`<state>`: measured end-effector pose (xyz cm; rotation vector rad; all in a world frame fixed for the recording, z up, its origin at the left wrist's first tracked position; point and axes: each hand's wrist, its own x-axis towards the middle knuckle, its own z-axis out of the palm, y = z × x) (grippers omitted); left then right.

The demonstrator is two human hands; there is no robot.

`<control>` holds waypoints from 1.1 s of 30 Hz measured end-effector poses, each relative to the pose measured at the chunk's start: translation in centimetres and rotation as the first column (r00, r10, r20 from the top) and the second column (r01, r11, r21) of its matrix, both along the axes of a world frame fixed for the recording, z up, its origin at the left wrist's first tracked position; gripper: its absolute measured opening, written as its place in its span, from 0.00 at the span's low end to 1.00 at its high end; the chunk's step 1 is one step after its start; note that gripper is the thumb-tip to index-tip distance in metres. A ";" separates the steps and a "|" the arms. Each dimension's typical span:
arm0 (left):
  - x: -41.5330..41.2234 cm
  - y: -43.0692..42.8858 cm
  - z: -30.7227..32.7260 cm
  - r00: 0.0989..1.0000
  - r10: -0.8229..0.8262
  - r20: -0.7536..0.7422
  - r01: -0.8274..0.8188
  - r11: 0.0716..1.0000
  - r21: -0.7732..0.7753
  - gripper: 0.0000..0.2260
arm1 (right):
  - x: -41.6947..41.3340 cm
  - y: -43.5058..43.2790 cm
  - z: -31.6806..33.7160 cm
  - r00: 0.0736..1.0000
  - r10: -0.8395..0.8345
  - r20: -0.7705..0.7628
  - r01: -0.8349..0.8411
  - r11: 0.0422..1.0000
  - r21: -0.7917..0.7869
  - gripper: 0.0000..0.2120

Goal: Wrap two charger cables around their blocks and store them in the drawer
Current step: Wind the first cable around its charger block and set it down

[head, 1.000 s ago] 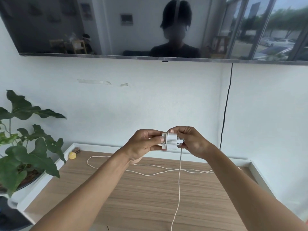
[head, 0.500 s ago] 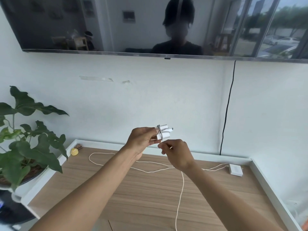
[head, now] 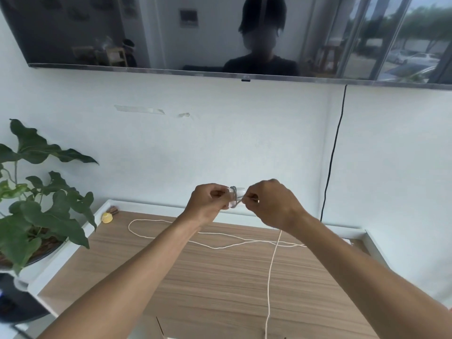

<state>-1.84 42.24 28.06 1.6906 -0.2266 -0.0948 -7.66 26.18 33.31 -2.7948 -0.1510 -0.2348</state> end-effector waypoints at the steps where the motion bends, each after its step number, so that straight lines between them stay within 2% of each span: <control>1: 0.1 -0.2 0.3 1.000 -0.008 0.022 0.008 1.000 0.005 0.06 | 0.3 -0.3 0.6 1.000 0.020 0.021 -0.019 1.000 -0.025 0.10; 3: 0.3 -0.5 1.0 0.995 -0.032 0.097 0.027 0.998 0.055 0.03 | 0.9 -0.7 1.4 0.996 0.057 0.062 -0.051 0.994 -0.093 0.10; 6: 0.4 -0.8 1.9 0.982 -0.093 0.166 0.069 0.987 0.142 0.03 | 1.6 -1.5 2.3 0.989 0.105 0.107 -0.083 0.977 -0.197 0.11; 10: 0.5 -0.5 2.4 0.960 -0.209 0.186 0.171 0.964 0.204 0.04 | 1.8 -2.2 3.3 0.987 0.125 0.099 -0.103 0.973 -0.208 0.09; 13: 0.4 -0.3 3.0 0.940 -0.289 0.182 0.243 0.940 0.239 0.06 | 1.9 -2.2 3.9 0.990 0.132 0.055 -0.122 0.981 -0.149 0.07; 17: 0.4 0.1 3.1 0.910 -0.375 0.175 0.321 0.907 0.271 0.07 | 2.7 -2.7 4.1 0.989 0.144 -0.027 -0.144 0.989 0.016 0.04; 23: -0.6 0.4 2.6 0.906 -0.419 0.066 0.417 0.908 0.040 0.08 | 3.6 -3.8 2.9 0.970 0.226 -0.085 -0.191 0.935 0.298 0.06; 27: -1.2 0.5 3.0 0.879 -0.473 0.059 0.475 0.879 -0.032 0.09 | 3.2 -4.2 2.0 0.955 0.270 -0.121 -0.173 0.842 0.511 0.06; 31: -1.1 0.7 3.8 0.911 -0.411 0.021 0.402 0.877 -0.262 0.13 | 3.1 -3.5 0.1 0.961 0.265 -0.077 -0.148 0.730 0.667 0.18; 33: -1.0 0.6 4.2 0.925 -0.379 0.008 0.359 0.869 -0.341 0.11 | 3.0 -3.0 -1.0 0.973 0.226 -0.049 -0.132 0.716 0.686 0.14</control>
